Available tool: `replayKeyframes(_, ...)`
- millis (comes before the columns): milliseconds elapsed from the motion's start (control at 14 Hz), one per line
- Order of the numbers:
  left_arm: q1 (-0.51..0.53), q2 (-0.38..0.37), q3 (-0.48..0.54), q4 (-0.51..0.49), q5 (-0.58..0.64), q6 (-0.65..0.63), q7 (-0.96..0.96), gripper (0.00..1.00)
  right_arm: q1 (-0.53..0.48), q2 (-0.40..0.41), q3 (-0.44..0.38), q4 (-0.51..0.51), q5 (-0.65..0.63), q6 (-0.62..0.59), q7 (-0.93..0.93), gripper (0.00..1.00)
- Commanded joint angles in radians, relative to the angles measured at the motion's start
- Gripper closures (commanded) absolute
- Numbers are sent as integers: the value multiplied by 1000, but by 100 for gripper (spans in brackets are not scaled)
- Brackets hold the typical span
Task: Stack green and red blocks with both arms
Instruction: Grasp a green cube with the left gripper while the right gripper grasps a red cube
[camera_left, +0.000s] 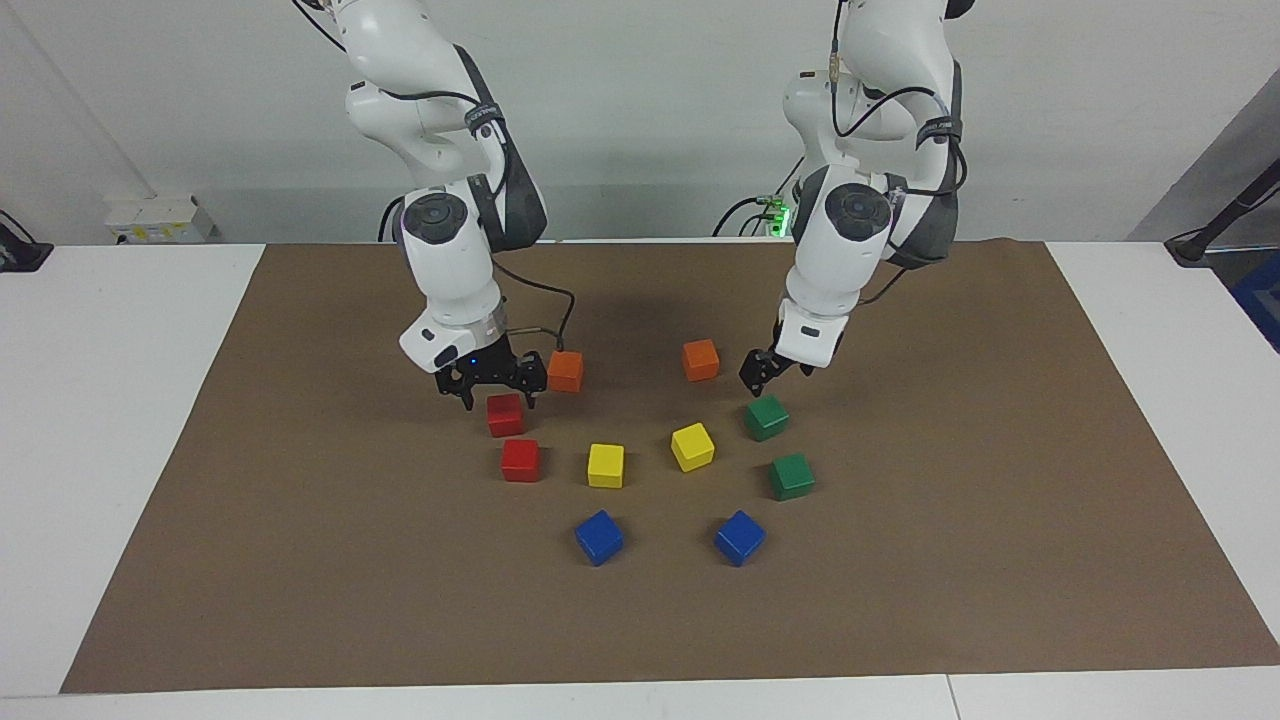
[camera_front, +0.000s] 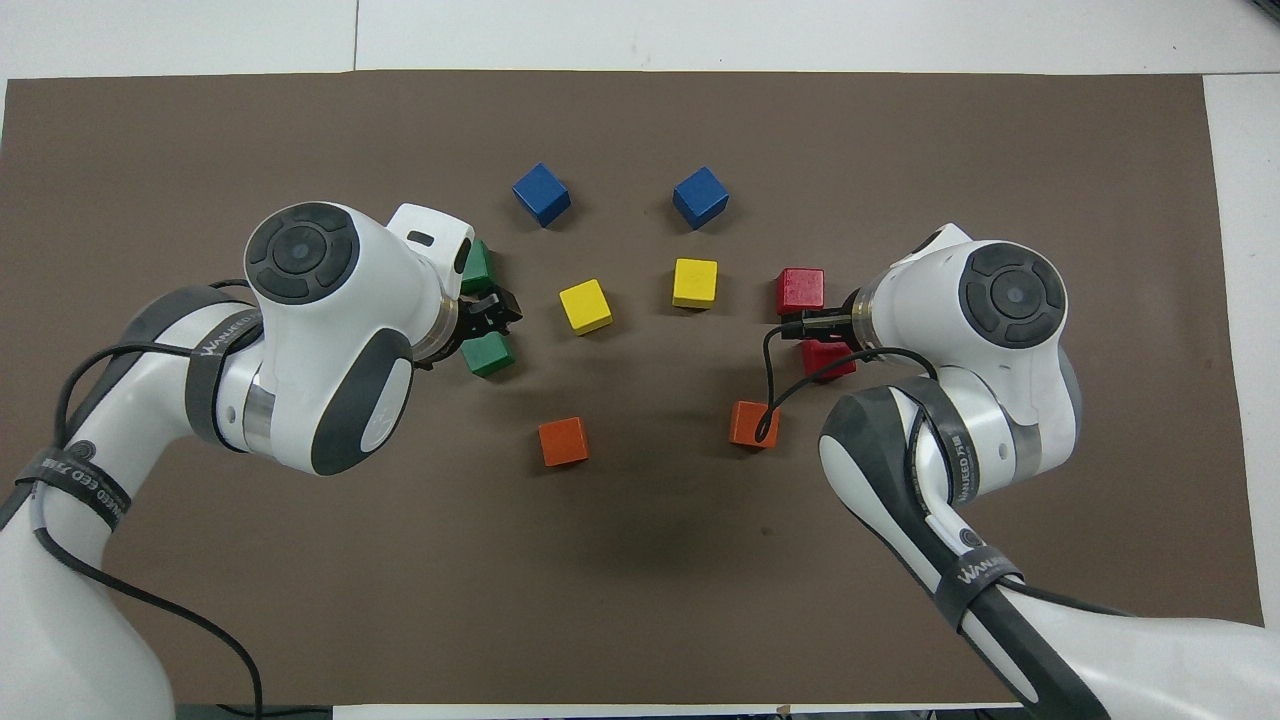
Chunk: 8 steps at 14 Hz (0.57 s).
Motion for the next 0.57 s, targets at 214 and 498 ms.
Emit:
replayKeyframes(214, -41, 79, 16, -28, 79, 119, -144, 3, -3, -27, 0, -66, 11, 27, -58, 0)
replayKeyframes(498, -33, 85, 16, -58, 79, 177, -155, 4, -8, -12, 0, -75, 11, 56, -48, 0)
